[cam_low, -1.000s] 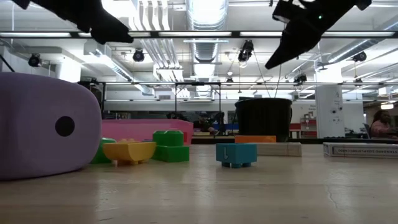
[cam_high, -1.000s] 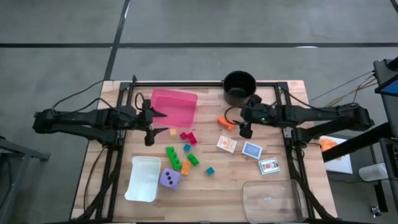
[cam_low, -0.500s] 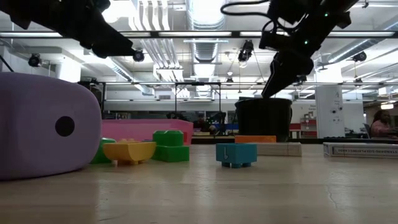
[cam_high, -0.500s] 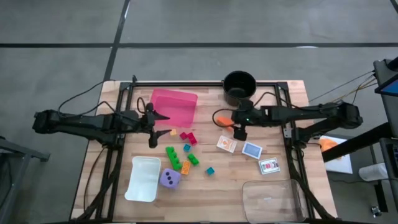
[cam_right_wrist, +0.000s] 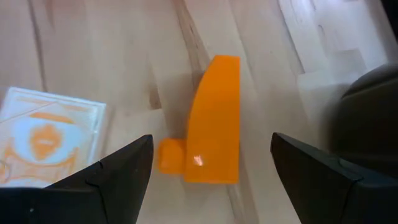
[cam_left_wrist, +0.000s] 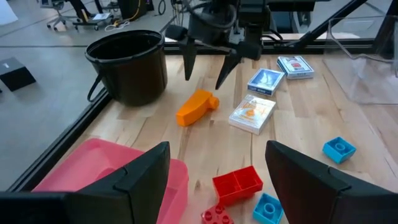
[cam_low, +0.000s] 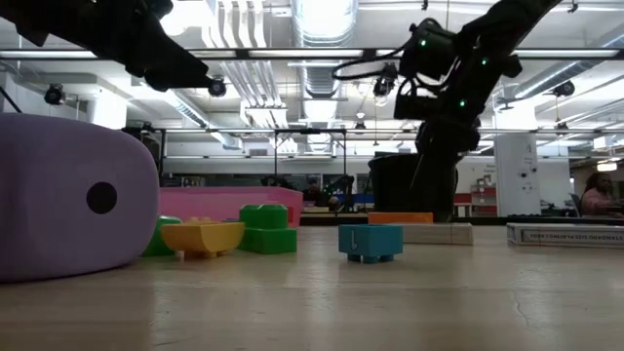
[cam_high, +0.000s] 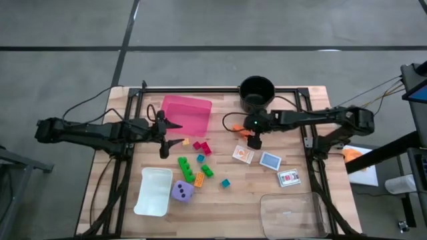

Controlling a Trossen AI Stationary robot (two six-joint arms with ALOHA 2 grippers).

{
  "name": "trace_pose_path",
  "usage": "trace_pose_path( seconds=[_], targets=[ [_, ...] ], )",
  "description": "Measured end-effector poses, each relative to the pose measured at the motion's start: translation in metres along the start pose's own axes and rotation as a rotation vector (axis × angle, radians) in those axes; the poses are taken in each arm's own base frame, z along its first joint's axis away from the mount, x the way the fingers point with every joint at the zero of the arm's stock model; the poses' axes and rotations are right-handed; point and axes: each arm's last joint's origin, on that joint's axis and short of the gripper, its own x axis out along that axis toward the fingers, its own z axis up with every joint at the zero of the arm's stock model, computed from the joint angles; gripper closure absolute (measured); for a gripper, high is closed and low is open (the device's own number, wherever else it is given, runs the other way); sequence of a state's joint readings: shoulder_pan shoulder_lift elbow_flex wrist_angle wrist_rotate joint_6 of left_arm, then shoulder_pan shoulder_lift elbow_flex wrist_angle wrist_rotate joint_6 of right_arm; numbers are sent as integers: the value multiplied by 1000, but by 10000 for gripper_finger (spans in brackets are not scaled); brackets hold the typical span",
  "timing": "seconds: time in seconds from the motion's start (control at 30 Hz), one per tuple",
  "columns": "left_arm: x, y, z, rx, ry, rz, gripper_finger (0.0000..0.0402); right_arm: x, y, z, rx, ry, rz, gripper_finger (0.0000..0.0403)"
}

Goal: Pick & Place Toys
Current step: Put the orange game piece into the red bin

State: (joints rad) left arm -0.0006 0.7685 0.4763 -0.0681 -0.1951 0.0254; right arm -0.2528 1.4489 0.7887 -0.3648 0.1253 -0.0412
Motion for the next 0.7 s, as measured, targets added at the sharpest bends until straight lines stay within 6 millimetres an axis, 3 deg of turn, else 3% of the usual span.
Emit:
trace_pose_path(
  seconds=[0.7],
  targets=[
    [2, 0, -5, -1, -10, 0, 134, 44, -5, -10, 10, 119, 51, 78]
  ],
)
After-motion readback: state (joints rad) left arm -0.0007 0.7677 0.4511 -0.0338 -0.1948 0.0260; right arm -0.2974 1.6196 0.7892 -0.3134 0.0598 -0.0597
